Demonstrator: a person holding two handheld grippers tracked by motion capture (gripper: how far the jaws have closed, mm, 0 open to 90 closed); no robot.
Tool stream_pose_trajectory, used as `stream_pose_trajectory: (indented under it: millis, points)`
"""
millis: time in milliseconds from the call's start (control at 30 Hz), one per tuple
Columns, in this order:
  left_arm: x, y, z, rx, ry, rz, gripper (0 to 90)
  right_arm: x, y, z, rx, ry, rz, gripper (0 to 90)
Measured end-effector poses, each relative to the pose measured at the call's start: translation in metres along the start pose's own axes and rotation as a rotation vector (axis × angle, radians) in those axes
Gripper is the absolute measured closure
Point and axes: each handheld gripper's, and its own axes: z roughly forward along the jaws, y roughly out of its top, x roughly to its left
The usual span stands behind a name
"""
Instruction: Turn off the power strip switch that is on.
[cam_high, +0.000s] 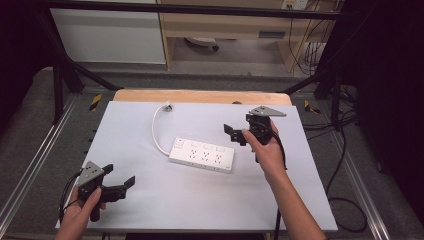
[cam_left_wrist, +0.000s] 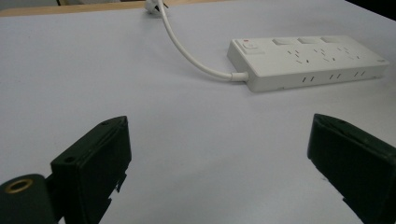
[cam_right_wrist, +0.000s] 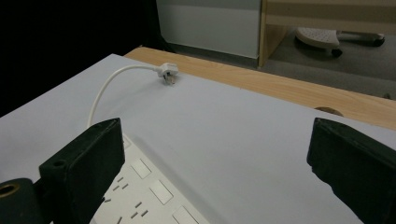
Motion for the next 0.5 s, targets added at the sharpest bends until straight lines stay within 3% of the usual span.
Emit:
stream_pose_trajectory:
  millis: [167,300,500]
  points:
    - [-0.001,0.000,0.000,0.000,0.000,0.002,6.1,-0.007,-0.006,-0.022,-0.027,-0.014,-0.023,3.9]
    - [0.000,0.000,0.000,0.002,0.005,-0.004,6.1,-0.013,-0.014,-0.039,-0.046,-0.059,-0.044,5.3]
    - [0.000,0.000,0.000,0.000,0.005,-0.001,6.1,-0.024,-0.029,-0.062,-0.113,-0.092,-0.046,6.6]
